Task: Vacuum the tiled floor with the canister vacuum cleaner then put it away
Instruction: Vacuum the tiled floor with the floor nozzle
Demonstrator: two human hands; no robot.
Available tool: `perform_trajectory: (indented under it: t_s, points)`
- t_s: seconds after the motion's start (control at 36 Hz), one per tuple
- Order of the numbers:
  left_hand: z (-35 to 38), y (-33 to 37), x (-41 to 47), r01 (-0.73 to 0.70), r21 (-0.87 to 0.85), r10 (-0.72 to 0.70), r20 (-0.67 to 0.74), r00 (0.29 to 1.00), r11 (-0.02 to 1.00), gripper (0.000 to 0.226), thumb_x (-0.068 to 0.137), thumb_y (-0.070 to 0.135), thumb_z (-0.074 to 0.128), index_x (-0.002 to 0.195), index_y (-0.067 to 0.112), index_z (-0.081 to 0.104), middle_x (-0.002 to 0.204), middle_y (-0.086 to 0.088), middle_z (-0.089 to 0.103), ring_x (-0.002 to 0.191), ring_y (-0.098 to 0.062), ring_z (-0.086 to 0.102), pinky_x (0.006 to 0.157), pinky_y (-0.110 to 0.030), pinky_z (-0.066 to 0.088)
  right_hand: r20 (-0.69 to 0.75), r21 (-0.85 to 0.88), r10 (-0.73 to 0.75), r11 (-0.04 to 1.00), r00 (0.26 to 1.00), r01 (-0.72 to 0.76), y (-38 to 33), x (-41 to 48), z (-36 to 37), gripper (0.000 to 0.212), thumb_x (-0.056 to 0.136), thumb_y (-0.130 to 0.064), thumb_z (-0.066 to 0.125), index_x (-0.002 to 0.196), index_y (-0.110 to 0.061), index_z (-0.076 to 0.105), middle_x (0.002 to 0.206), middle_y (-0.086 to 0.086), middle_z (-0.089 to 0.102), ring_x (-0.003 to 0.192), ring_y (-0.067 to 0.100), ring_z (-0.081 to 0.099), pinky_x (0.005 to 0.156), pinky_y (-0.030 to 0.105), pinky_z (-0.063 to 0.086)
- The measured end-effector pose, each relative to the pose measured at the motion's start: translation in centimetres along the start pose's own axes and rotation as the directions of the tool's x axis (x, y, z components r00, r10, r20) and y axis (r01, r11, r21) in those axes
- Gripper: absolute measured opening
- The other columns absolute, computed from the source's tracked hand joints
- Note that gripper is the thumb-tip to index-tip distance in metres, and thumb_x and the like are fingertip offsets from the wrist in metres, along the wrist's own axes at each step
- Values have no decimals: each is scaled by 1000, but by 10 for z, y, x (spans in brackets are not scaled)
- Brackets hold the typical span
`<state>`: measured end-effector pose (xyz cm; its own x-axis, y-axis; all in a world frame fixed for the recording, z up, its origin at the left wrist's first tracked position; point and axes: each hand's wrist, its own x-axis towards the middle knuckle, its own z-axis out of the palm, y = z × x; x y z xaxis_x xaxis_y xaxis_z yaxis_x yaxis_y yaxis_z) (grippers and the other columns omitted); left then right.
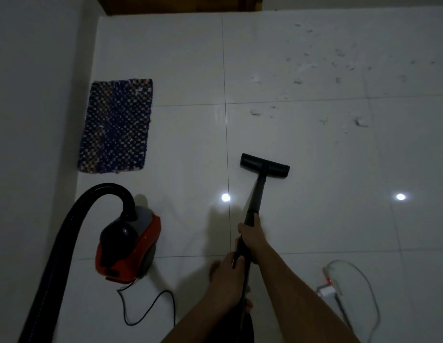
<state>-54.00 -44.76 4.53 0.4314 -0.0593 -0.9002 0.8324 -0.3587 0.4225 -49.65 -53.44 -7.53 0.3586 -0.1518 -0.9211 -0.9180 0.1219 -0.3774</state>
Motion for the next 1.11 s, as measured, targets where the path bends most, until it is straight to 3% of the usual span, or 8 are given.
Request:
perform_trajectory:
  t_s: [0.22, 0.33, 0.44, 0.64, 0.83, 1.0, 1.11]
  points:
    - [7, -4, 7, -35, 66, 36, -15, 999, 997, 25, 101, 34, 28, 109, 23, 49, 87, -17, 59, 52, -20, 56, 60, -35, 51, 48, 5, 29, 1000, 998, -30, 8, 6, 0, 78, 91, -10, 49, 152, -35, 8, 107, 21, 55, 57, 22, 52, 51, 32, 46]
    - [10, -8, 17, -3, 50, 5, -42, 999, 999, 35, 101, 34, 29, 122, 17, 51, 102, -25, 58, 50, -18, 55, 48, -28, 48, 55, -10, 47, 999, 997, -46, 9, 12, -2, 78, 91, -10, 49, 152, -37, 7, 113, 25, 57, 56, 22, 53, 51, 32, 47]
    - [13, -4, 30, 15, 23, -15, -34, 999, 1000, 33, 101, 31, 30, 127, 19, 47, 84, -19, 55, 41, -16, 50, 36, -23, 44, 64, -14, 36, 999, 997, -36, -1, 23, -5, 77, 94, -9, 48, 152, -34, 5, 102, 20, 55, 53, 19, 52, 45, 27, 46]
    - [12, 41, 63, 4, -28, -4, -13, 1000, 1000, 35, 101, 35, 29, 127, 19, 47, 72, -9, 56, 40, -12, 52, 38, -18, 42, 60, -29, -25, 999, 998, 26, -54, 57, -13, 76, 94, -6, 46, 153, -31, 5, 80, 12, 52, 51, 20, 50, 48, 30, 46]
    - [25, 86, 94, -19, -104, 17, -19, 1000, 994, 36, 101, 36, 29, 126, 19, 47, 75, -10, 55, 49, -20, 52, 49, -27, 46, 88, -86, -49, 995, 995, 57, -104, 89, -32, 78, 93, -4, 46, 153, -31, 5, 84, 13, 54, 52, 20, 52, 49, 32, 47]
    - [47, 133, 123, -34, -189, 28, -37, 999, 981, 33, 102, 32, 29, 124, 16, 48, 61, -6, 51, 33, -14, 47, 37, -23, 41, 146, -156, -51, 985, 988, 75, -153, 121, -54, 79, 92, -4, 46, 152, -34, 3, 86, 13, 54, 50, 20, 52, 48, 29, 46]
    - [61, 175, 142, -21, -233, 3, -77, 997, 972, 31, 102, 34, 29, 123, 21, 47, 63, -8, 52, 32, -13, 46, 35, -23, 42, 183, -174, -41, 982, 982, 73, -193, 143, -70, 79, 93, -4, 46, 151, -35, 2, 86, 15, 55, 48, 20, 51, 41, 25, 44]
